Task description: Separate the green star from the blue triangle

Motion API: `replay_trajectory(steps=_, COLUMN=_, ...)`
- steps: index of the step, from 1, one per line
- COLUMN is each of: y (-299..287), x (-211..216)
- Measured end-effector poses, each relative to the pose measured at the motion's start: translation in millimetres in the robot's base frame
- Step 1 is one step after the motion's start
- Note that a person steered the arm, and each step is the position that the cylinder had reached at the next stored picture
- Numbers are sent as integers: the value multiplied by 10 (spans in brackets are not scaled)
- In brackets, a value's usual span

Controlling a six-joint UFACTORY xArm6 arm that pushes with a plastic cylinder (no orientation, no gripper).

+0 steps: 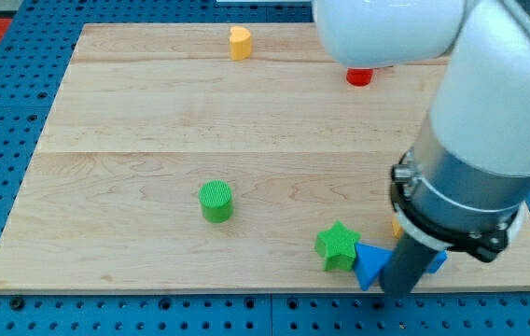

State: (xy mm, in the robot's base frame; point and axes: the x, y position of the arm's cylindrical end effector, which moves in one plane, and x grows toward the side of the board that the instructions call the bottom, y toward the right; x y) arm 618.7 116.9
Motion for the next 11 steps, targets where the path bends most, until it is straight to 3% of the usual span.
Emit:
replay_trajectory(steps=3, y=-1131, x=-3)
replay_trajectory(steps=6, y=-741, x=-220)
replay_trajectory(steps=9, y=-786, x=-1075)
replay_trajectory(steps=11, y=-328, x=-1337)
